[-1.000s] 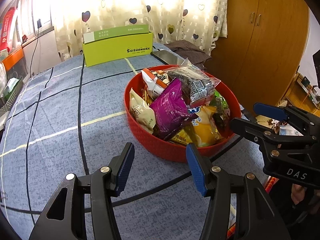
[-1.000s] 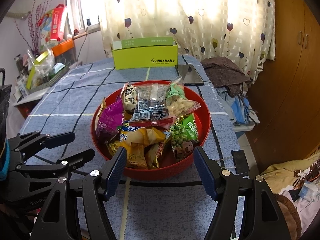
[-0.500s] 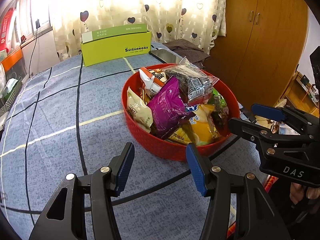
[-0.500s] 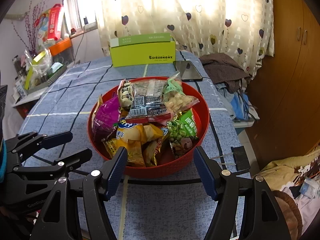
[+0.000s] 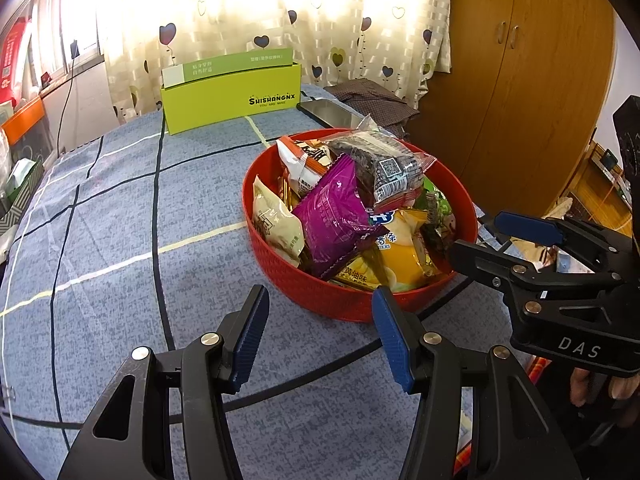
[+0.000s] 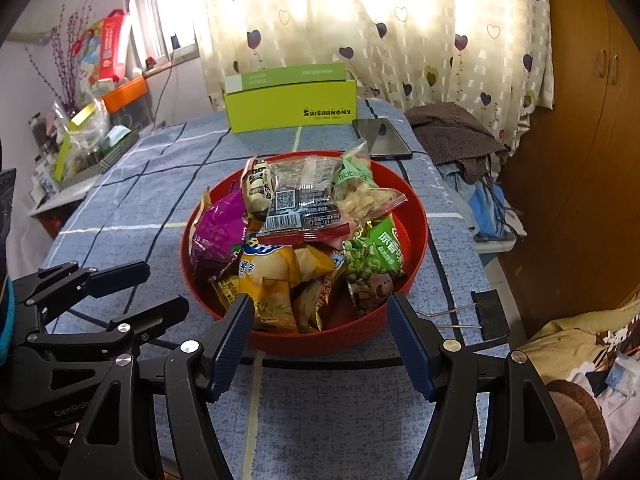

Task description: Organize snacks

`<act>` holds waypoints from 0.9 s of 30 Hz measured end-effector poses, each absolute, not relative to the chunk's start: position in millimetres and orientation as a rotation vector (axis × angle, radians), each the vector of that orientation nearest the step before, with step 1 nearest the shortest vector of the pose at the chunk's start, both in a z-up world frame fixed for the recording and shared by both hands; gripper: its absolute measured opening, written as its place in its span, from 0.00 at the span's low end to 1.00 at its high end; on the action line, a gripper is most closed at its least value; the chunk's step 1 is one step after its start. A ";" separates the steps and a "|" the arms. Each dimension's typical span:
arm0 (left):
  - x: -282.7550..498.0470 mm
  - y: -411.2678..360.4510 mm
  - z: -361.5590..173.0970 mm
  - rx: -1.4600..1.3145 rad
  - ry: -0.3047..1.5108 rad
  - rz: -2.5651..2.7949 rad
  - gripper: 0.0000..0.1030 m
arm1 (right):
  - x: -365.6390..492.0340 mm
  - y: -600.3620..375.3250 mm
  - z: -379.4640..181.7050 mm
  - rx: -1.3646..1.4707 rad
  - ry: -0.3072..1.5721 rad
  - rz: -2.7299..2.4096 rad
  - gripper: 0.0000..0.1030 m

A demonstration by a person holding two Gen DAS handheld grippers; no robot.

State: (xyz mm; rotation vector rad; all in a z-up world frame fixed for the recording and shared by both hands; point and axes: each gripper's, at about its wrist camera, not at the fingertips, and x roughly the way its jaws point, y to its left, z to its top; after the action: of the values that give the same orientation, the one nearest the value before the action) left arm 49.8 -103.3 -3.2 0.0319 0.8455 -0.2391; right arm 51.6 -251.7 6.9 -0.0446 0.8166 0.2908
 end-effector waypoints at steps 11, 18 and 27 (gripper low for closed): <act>50.6 -104.1 -3.1 0.038 0.848 -0.242 0.53 | 52.1 -253.3 5.4 -0.044 0.818 0.272 0.66; 50.9 -104.3 -3.2 0.038 0.849 -0.246 0.53 | 50.8 -253.7 4.7 -0.047 0.822 0.266 0.66; 51.0 -104.4 -2.9 0.038 0.850 -0.248 0.53 | 50.1 -252.2 2.3 -0.049 0.825 0.270 0.66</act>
State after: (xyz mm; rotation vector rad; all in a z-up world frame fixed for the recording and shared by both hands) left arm 51.0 -104.4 -2.9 0.0383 0.8496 -0.2481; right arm 50.1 -252.2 2.3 -0.0495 0.8251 0.2696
